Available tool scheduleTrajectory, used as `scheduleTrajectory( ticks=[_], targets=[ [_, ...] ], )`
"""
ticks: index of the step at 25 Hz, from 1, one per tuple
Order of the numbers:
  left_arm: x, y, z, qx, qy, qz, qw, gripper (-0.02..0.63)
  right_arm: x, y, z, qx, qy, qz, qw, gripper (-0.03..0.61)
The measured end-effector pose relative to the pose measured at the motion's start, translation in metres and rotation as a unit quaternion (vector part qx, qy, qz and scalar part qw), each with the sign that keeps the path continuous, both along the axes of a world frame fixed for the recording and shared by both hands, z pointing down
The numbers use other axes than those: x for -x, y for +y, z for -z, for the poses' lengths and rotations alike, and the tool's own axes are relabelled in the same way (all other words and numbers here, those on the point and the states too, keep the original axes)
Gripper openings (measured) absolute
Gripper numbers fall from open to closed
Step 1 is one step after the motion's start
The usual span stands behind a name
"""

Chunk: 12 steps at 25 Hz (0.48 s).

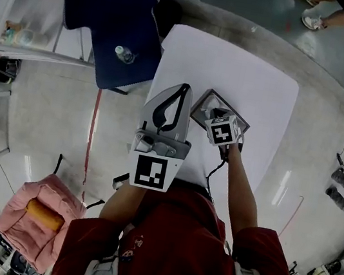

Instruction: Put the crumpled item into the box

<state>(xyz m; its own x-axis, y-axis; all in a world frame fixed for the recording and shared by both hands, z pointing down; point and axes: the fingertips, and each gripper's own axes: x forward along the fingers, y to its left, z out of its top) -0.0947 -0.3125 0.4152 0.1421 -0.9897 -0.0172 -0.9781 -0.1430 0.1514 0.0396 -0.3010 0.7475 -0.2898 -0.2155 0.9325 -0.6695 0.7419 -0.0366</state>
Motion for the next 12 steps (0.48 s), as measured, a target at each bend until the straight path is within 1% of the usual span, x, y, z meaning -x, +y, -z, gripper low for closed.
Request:
scheduleTrajectory(
  ticks=[7, 12],
  targets=[
    [0.002, -0.004, -0.007, 0.011, 0.003, 0.002, 0.9999, 0.002, 0.001, 0.000, -0.012, 0.023, 0.014, 0.015, 1.000, 0.003],
    [0.003, -0.004, -0.008, 0.013, 0.004, 0.002, 0.9999, 0.002, 0.002, 0.002, -0.018, 0.033, 0.021, 0.016, 0.999, 0.003]
  ],
)
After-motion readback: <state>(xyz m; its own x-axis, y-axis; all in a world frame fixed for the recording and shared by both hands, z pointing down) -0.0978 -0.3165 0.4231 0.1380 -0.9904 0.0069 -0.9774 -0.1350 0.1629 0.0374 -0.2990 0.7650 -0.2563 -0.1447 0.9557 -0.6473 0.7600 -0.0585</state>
